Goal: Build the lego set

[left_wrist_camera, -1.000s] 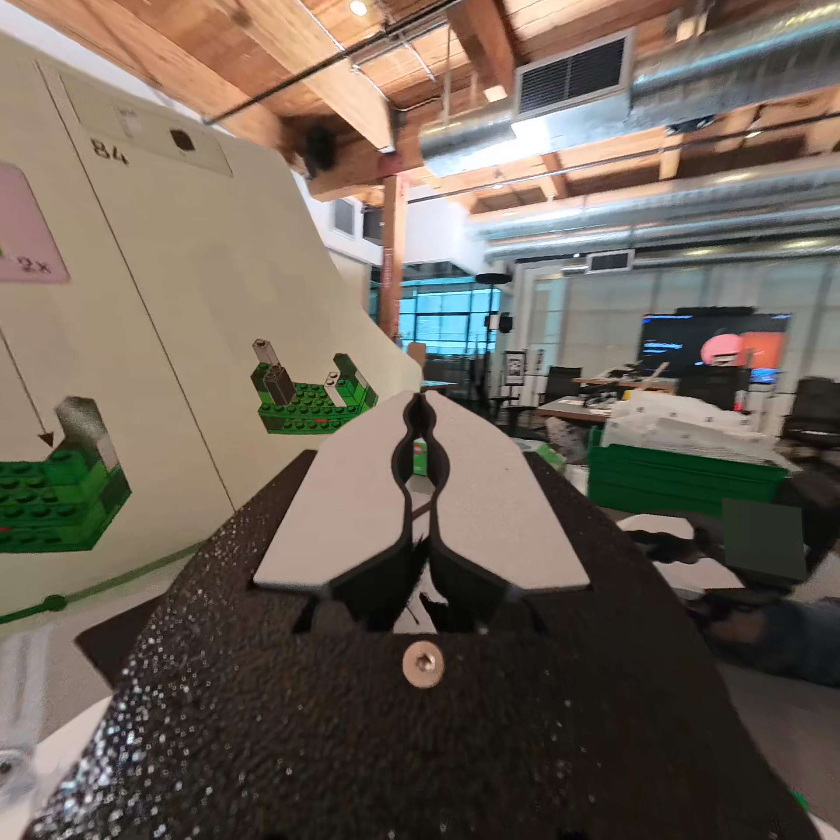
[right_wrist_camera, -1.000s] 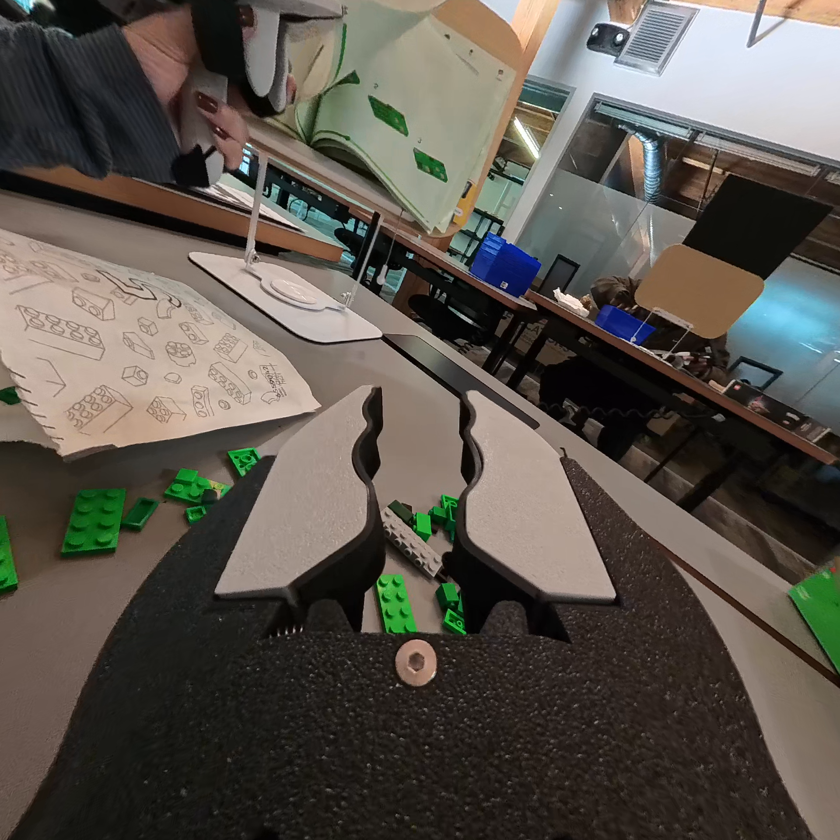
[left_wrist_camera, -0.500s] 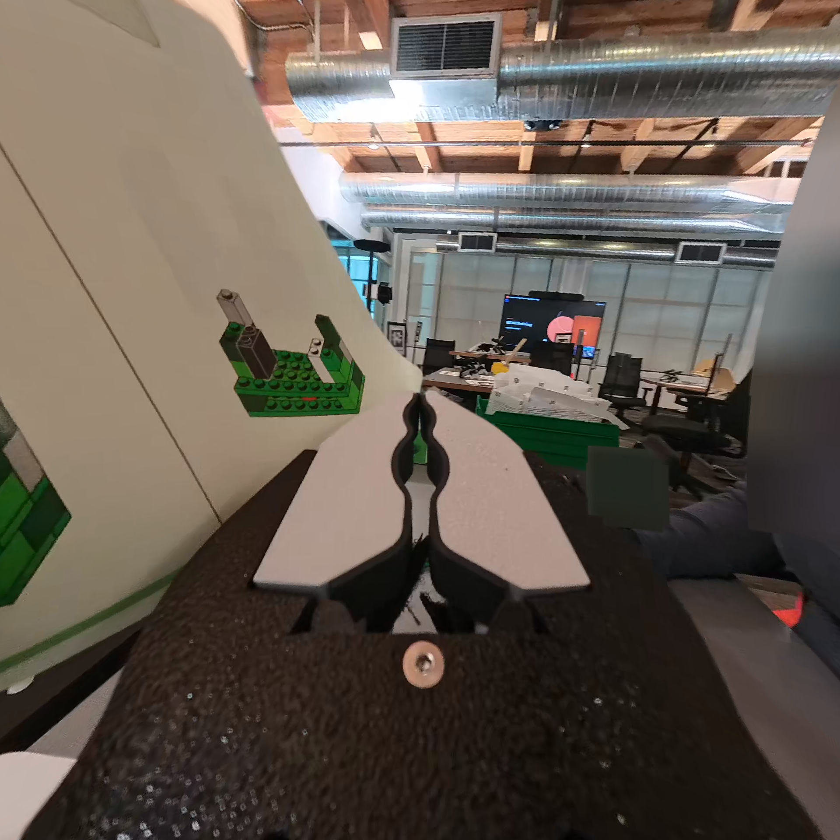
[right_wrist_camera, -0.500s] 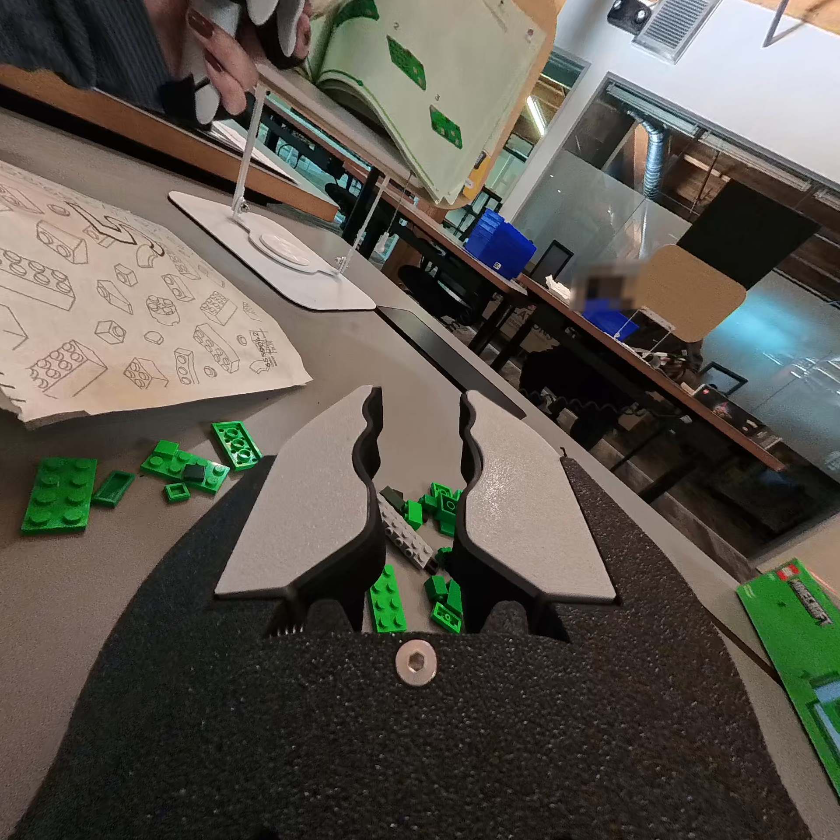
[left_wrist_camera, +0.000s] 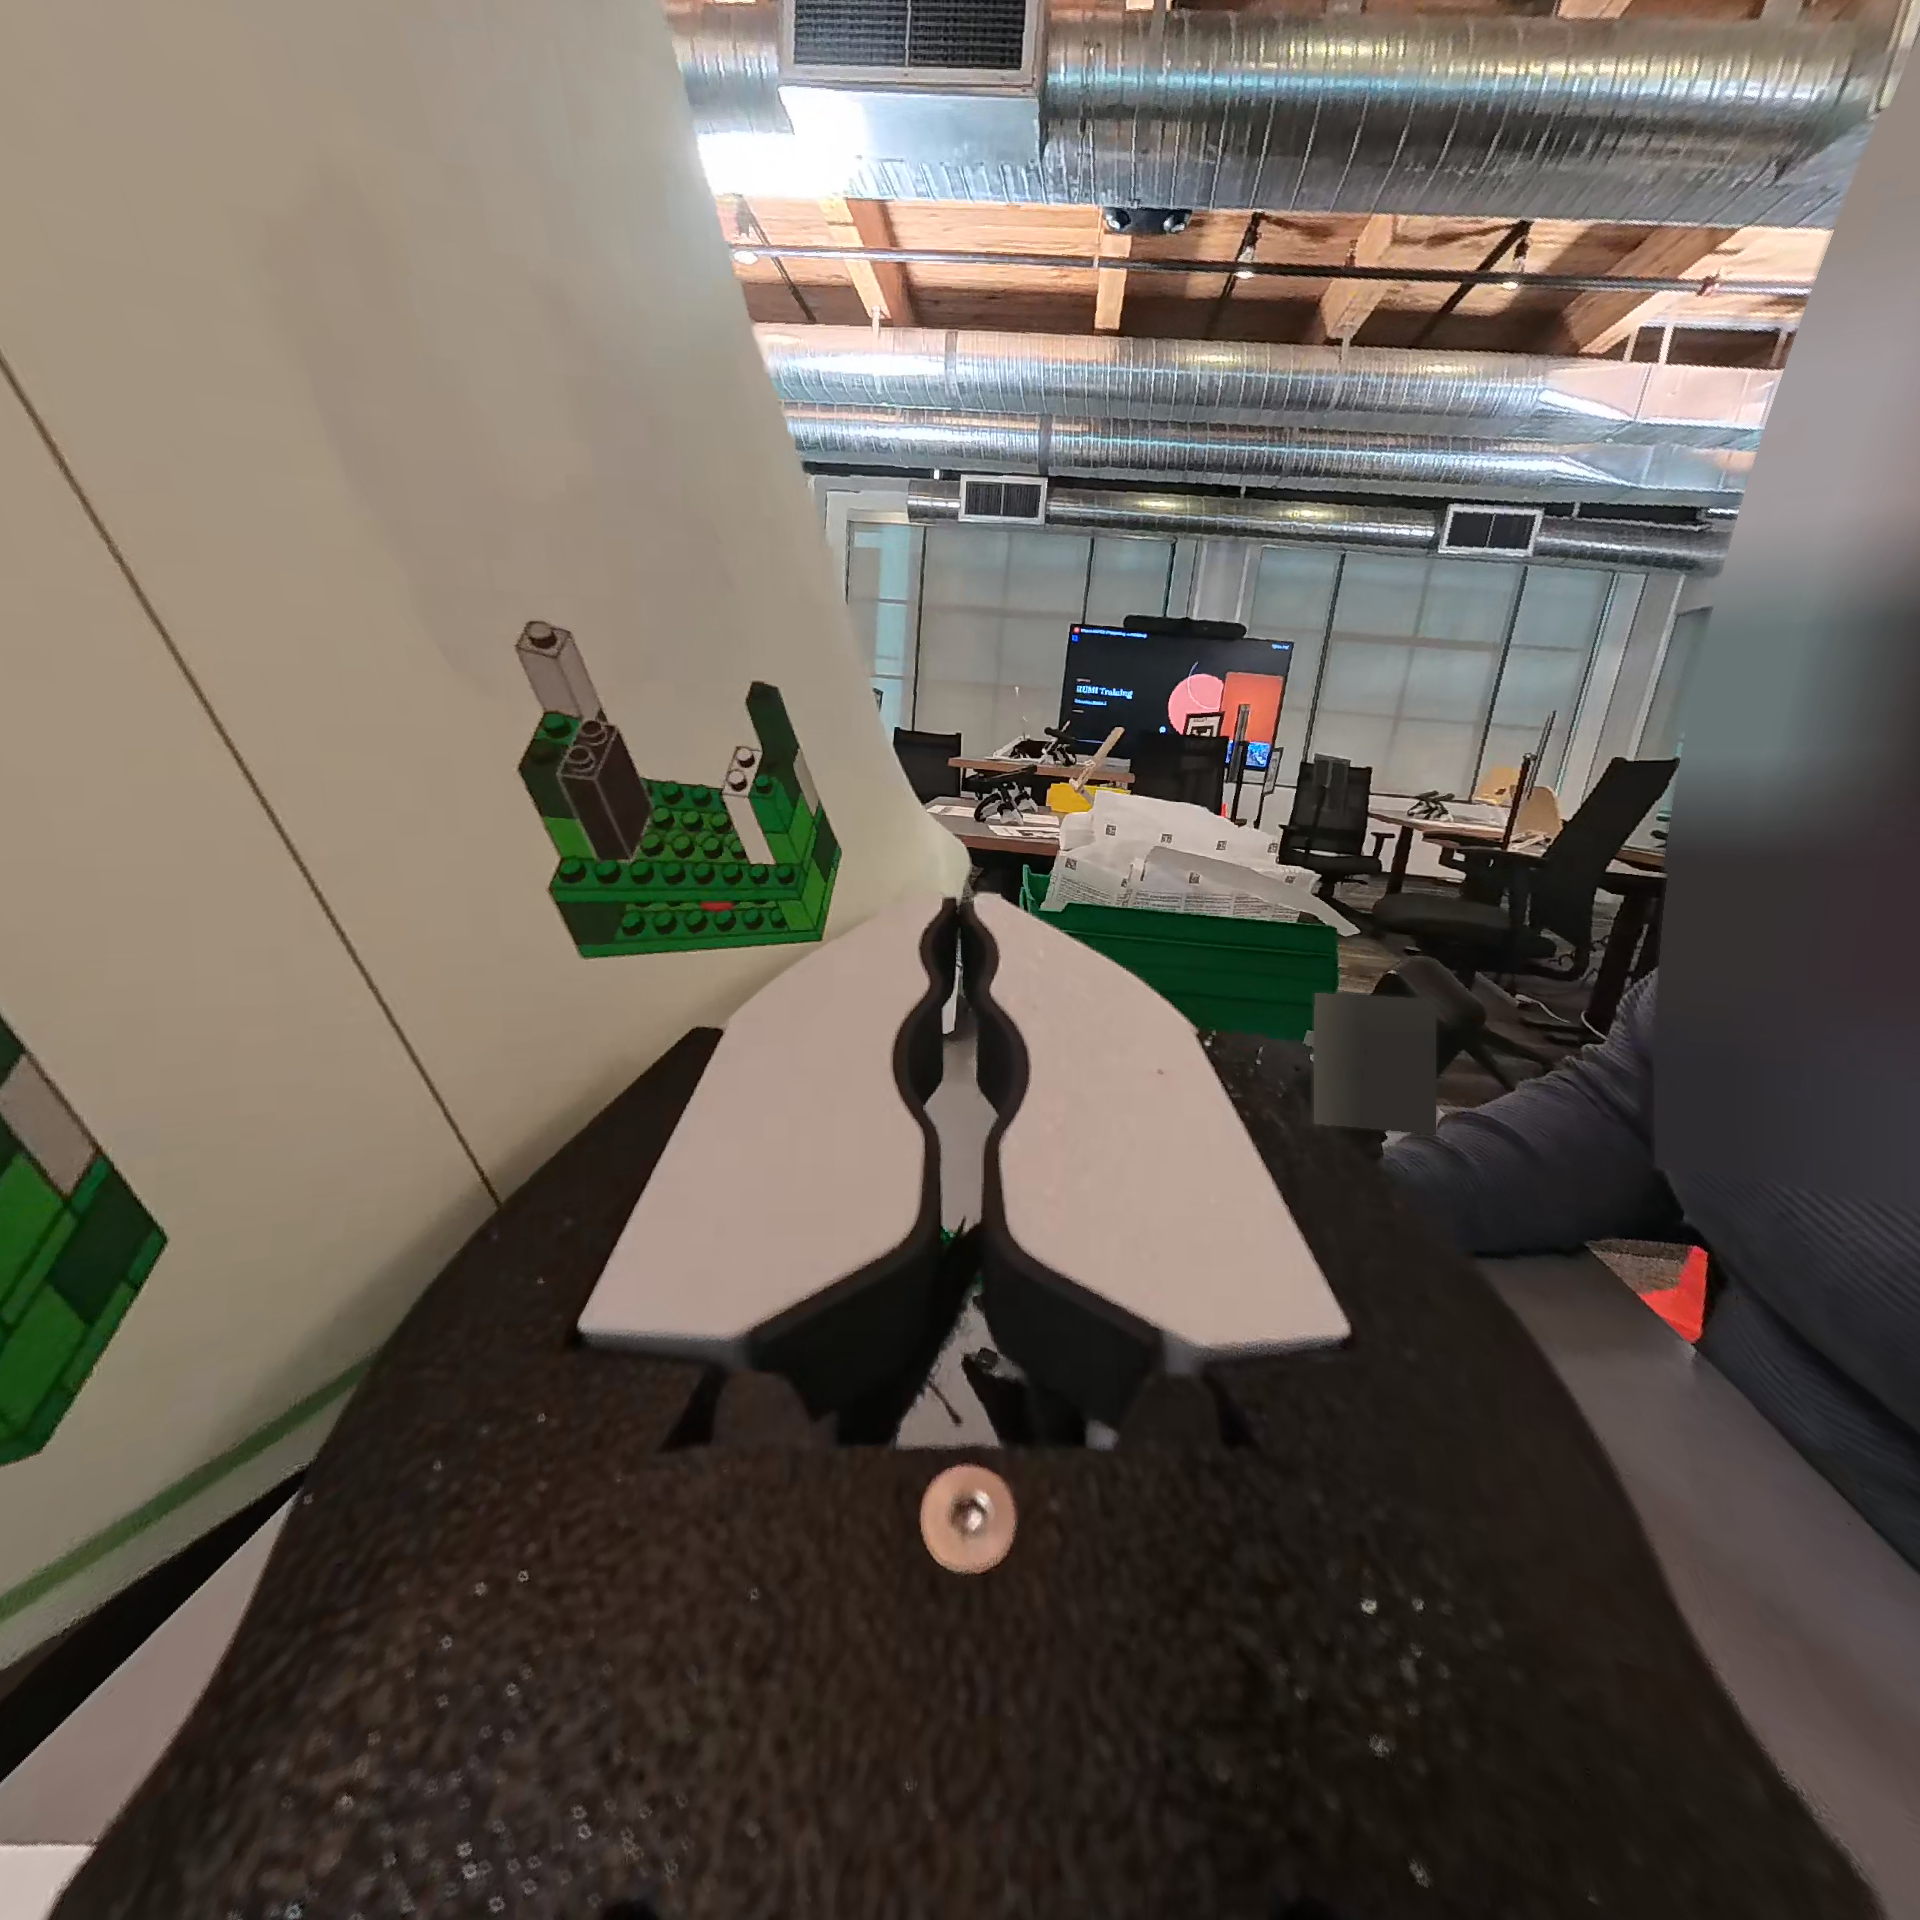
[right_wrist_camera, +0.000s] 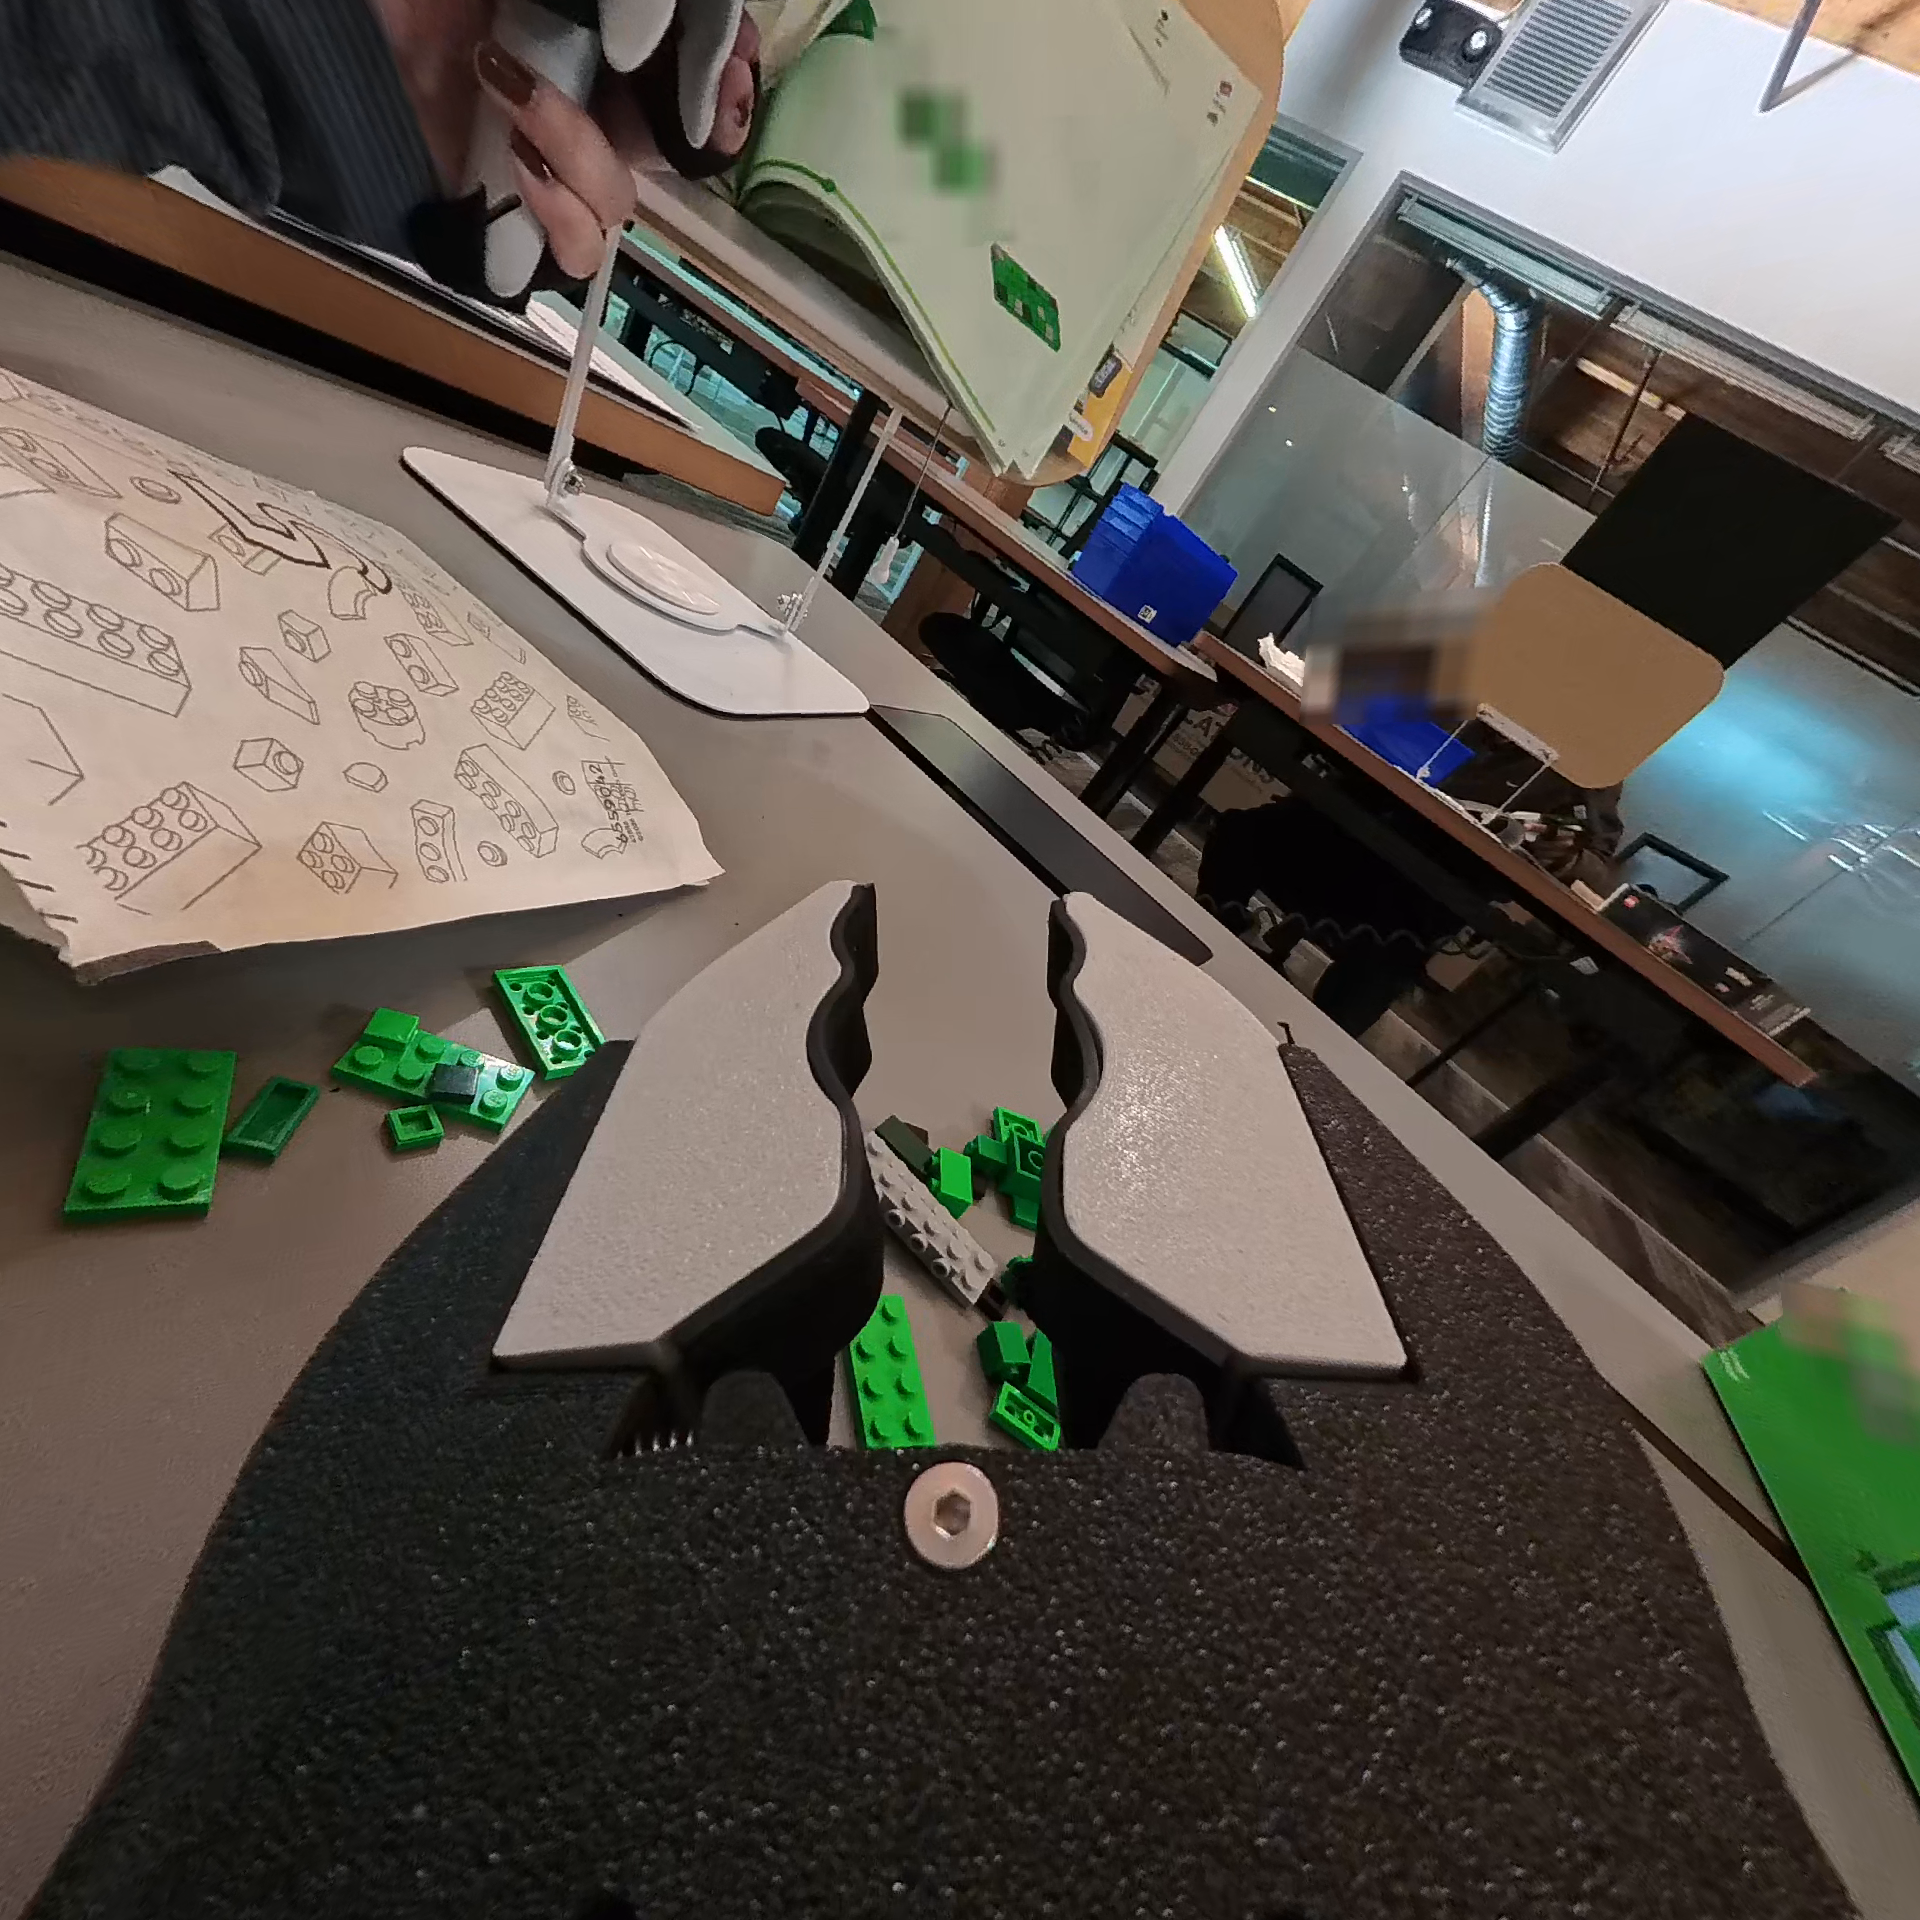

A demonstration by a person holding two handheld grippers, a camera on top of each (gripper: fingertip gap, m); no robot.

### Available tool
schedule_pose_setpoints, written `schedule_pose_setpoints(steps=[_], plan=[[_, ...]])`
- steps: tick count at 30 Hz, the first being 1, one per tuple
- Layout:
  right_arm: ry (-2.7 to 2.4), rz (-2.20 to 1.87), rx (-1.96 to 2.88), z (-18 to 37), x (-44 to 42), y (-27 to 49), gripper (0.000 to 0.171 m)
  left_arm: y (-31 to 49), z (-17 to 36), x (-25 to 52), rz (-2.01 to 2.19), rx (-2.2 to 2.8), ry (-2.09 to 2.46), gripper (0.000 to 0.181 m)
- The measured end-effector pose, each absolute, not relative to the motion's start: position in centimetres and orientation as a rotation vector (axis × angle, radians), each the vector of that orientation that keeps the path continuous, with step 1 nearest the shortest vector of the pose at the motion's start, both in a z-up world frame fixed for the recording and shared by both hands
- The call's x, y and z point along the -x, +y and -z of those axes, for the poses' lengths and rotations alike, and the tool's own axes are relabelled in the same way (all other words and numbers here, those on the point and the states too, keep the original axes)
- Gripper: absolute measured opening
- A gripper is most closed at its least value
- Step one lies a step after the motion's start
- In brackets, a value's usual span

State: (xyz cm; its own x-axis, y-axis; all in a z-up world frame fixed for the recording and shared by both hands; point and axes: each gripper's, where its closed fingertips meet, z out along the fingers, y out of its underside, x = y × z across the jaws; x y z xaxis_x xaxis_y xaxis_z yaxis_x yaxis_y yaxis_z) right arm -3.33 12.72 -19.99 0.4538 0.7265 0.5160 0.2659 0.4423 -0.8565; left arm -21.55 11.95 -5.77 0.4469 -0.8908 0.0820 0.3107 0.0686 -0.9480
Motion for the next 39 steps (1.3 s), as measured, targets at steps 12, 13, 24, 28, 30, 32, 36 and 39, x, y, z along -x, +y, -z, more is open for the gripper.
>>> schedule_pose_setpoints(steps=[12,13,24,28,30,32,36,39], plan=[[-1.116,-0.387,1.123,20.1,3.4,12.6,0.031,12.1,5.9,21.7,0.98,1.172,0.623,0.002],[-1.116,-0.388,1.123,20.1,3.4,12.6,0.031,12.1,5.9,21.7,0.981,1.17,0.623,0.003],[-1.121,-0.395,1.124,20.1,3.5,12.6,0.03,12.2,6.0,21.7,0.985,1.185,0.63,0.0],[-1.123,-0.396,1.123,20.1,3.5,12.5,0.03,12.3,5.9,22.1,0.967,1.188,0.598,0.0],[-1.12,-0.395,1.122,20.1,3.5,12.5,0.03,11.5,5.2,22.9,0.925,1.149,0.555,0.0],[-1.117,-0.399,1.12,20.0,3.4,12.5,0.03,10.1,3.6,24.9,0.805,1.038,0.438,0.0],[-1.107,-0.415,1.118,19.9,3.4,12.5,0.03,6.0,1.4,30.9,0.573,0.809,0.107,0.0],[-1.101,-0.424,1.119,19.8,3.3,12.5,0.03,3.0,2.0,34.7,0.412,0.739,-0.109,0.0]])
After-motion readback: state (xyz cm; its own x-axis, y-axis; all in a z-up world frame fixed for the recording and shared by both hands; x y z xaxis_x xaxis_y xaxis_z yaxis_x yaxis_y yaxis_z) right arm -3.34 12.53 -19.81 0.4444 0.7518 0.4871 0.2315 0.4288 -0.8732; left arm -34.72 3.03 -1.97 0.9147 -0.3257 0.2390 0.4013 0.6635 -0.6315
